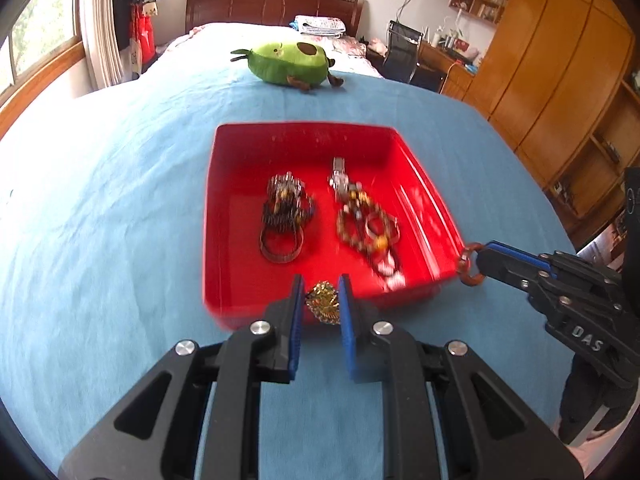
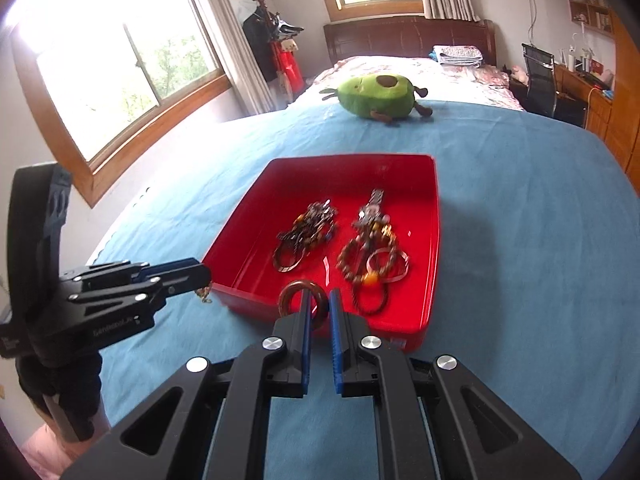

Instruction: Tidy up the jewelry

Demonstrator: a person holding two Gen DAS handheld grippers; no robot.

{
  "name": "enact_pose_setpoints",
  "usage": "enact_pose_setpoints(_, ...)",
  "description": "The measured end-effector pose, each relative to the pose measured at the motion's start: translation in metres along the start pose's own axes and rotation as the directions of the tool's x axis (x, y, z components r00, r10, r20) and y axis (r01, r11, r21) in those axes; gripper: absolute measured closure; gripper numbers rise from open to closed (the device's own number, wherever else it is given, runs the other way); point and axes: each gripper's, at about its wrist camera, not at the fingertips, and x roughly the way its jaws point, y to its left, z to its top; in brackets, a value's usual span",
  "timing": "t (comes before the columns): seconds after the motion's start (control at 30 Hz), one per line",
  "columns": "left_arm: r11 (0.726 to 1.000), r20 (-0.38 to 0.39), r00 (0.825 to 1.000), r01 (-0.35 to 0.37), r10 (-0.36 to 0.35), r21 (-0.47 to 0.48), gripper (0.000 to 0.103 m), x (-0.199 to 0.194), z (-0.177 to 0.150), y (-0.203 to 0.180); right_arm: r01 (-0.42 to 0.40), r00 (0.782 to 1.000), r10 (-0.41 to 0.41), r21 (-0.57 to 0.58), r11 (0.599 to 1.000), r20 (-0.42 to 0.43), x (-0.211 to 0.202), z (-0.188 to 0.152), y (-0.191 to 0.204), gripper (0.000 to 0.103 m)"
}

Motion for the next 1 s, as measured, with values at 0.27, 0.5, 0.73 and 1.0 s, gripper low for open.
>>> enact_pose_setpoints(0.27, 0.999, -0.048, 0.999, -0.013, 0.011, -0.038, 0.088, 0.069, 0.043, 0.016, 0.026, 0.996, -0.022, 0.041, 0.999, -0.087, 0.082, 0.033, -0.017, 0.095)
enact_pose_setpoints(0.5, 0.999, -0.104, 0.994, -0.034, 0.029, -0.043, 0.087, 0.119, 0.062, 0.028, 0.043, 0.989, -0.036, 0.044, 0.998, -0.146, 0.129, 0.046, -0.023, 0.095)
enact_pose_setpoints(0.73, 0.998, -0.109, 0.993, -0.046, 0.040, -0.047, 0.065, 0.123, 0.063, 0.030, 0.060, 0.987, -0.051, 0.054, 0.997, -0.152, 0.130, 0.043, -0.029, 0.087)
enact_pose_setpoints(1.0, 0.997, -0.018, 0.999, -0.050, 0.050, -0.055, 0.036, 0.085, 0.059, 0.030, 0.162, 0.986, -0.161, 0.025, 0.986, -0.033, 0.087, 0.039, -0.023, 0.043)
